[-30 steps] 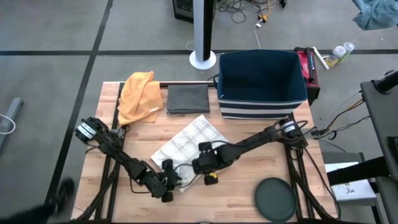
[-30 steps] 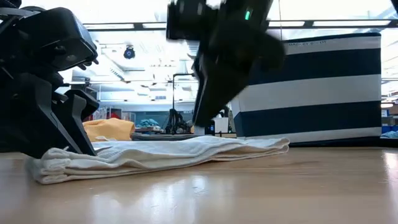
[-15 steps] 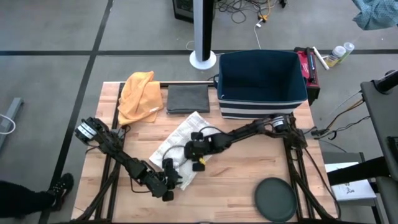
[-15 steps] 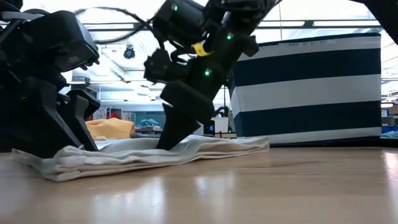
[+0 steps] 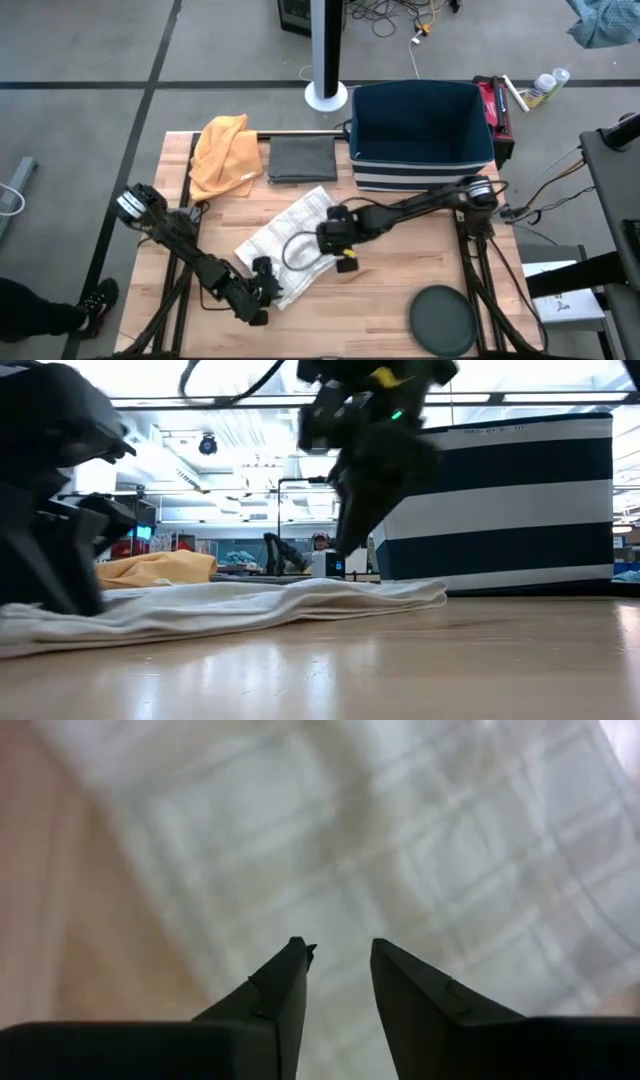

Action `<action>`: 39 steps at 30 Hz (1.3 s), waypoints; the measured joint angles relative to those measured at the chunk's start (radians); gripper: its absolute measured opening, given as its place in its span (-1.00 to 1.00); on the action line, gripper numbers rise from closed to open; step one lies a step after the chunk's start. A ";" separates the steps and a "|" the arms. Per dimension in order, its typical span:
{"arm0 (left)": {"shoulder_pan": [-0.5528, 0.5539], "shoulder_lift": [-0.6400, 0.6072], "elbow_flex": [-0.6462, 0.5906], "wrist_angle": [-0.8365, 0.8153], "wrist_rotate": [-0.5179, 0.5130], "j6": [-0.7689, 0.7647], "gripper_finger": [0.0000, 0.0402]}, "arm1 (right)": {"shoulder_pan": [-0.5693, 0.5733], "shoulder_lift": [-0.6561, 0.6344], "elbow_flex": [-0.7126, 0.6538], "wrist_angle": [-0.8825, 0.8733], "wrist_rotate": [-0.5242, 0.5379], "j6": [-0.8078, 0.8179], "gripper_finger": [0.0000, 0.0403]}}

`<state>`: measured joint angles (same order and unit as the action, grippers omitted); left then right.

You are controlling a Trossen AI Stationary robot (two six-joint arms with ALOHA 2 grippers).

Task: Fold kitchen towel into neat rectangle
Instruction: Fold the white patterned towel

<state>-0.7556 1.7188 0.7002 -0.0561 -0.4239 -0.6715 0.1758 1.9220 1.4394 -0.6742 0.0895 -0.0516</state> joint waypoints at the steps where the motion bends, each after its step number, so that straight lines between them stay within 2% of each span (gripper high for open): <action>1: -0.006 -0.020 0.000 -0.044 0.004 -0.003 -0.57 | 0.021 -0.020 -0.022 0.006 -0.001 0.003 -0.49; 4: -0.024 -0.084 -0.005 -0.165 0.014 -0.012 -0.60 | 0.084 -0.058 -0.099 0.085 0.003 0.035 -0.52; 10: -0.051 -0.206 -0.010 -0.379 0.017 -0.094 -0.61 | 0.161 -0.057 -0.233 0.164 0.209 0.087 -0.45; 14: -0.051 -0.248 -0.009 -0.312 -0.099 -0.107 -0.58 | 0.156 -0.060 -0.281 0.163 0.261 0.119 -0.32; 21: -0.026 -0.229 -0.006 -0.111 -0.297 0.013 -0.48 | 0.145 -0.072 -0.301 0.173 0.331 0.055 -0.13; 30: 0.011 -0.113 -0.002 -0.044 -0.320 0.008 -0.33 | 0.177 -0.094 -0.290 0.159 0.339 0.057 -0.14; 33: 0.027 -0.085 -0.002 -0.032 -0.321 0.007 -0.30 | 0.180 -0.104 -0.284 0.162 0.381 0.032 -0.15; 39: 0.046 -0.056 -0.002 -0.012 -0.319 0.000 -0.28 | 0.154 -0.089 -0.321 0.162 0.377 -0.038 -0.13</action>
<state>-0.7094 1.6632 0.6983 -0.0682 -0.7429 -0.6720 0.3294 1.8333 1.1180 -0.5121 0.4669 -0.0901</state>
